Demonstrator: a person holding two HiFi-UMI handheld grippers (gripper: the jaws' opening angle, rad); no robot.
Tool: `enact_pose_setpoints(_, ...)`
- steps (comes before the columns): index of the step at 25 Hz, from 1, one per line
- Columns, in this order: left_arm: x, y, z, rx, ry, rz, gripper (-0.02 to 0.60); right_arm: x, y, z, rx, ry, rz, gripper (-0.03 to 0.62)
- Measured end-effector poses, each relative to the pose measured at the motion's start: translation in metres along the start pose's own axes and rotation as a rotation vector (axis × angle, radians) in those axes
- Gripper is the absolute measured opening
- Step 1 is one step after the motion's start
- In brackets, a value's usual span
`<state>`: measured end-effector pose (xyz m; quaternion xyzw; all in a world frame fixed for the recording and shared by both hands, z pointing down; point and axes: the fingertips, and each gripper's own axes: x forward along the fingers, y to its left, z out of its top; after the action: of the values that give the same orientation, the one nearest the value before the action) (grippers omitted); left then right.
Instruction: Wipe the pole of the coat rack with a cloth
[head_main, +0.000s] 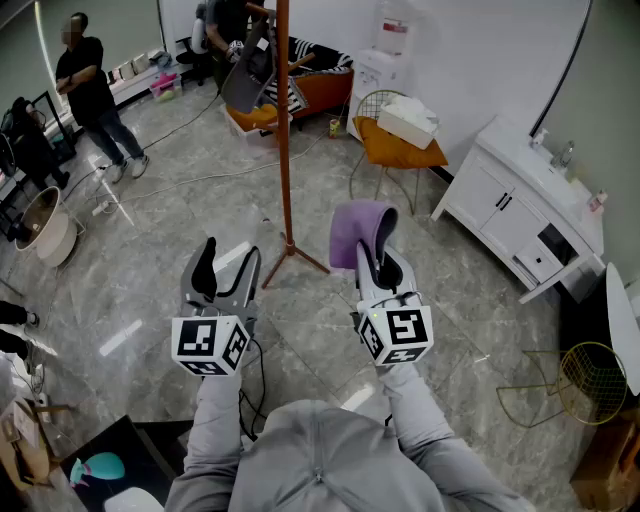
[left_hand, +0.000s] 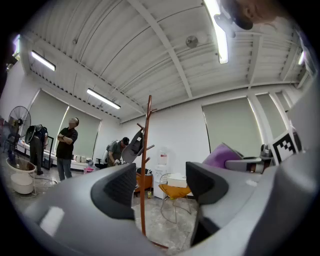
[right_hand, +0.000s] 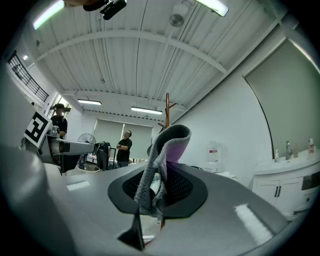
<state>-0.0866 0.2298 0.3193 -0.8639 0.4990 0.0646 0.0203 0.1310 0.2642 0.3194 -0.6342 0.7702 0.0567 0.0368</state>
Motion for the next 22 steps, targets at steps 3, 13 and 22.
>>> enact_pose_setpoints(3, 0.006, 0.002, 0.002, 0.007, -0.008, 0.004, 0.339, 0.007, -0.002, 0.001, 0.0, -0.008, 0.005, 0.052)
enact_pose_setpoints(13, 0.013, 0.001, 0.002, 0.01, -0.008, 0.001, 0.338, 0.012, -0.005, 0.001, 0.002, -0.011, 0.008, 0.052)
enact_pose_setpoints(22, 0.012, 0.021, -0.004, -0.001, -0.011, -0.007, 0.339, 0.021, 0.007, 0.011, 0.027, -0.049, -0.001, 0.052)
